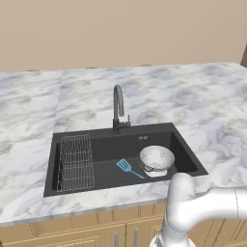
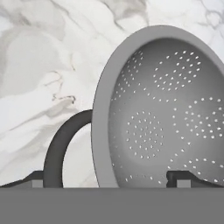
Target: Pick the colander and colander and place them in the sink. Then turn on the water.
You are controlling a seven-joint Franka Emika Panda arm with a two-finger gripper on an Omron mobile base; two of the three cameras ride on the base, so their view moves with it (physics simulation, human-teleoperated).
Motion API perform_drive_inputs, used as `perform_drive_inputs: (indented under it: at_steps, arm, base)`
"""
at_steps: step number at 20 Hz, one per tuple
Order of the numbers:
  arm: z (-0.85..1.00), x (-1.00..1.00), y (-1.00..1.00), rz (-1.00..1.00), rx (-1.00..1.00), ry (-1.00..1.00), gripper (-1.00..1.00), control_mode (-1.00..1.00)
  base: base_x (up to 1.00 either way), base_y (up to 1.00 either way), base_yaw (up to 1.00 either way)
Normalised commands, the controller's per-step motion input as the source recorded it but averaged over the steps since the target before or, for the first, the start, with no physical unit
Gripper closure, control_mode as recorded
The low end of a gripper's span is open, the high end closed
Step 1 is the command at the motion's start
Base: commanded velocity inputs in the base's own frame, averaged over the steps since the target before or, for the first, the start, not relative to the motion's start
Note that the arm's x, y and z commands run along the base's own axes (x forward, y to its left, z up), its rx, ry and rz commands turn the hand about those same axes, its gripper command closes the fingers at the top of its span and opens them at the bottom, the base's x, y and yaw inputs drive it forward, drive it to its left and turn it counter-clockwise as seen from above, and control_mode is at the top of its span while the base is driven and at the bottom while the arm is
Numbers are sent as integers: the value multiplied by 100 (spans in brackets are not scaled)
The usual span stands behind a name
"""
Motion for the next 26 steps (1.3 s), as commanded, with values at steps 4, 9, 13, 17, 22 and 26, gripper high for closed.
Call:
perform_drive_inputs:
  at_steps: [4,9,13,17,22,26]
  arm:
    - [-2,-6,-2,0,0,0,100,-100]
    - [-4,-34,5,0,0,0,100,-100]
    - [27,-33,78,7,-10,-7,100,-100]
    - [52,-13,100,29,-13,-10,100,-100]
    - [49,-18,100,28,-13,-5,100,-100]
    - [60,-2,100,30,-12,0,100,-100]
  base:
    - [0,0,0]
    - [0,0,0]
    - [0,0,0]
    - [0,0,0]
    - [0,0,0]
    - [0,0,0]
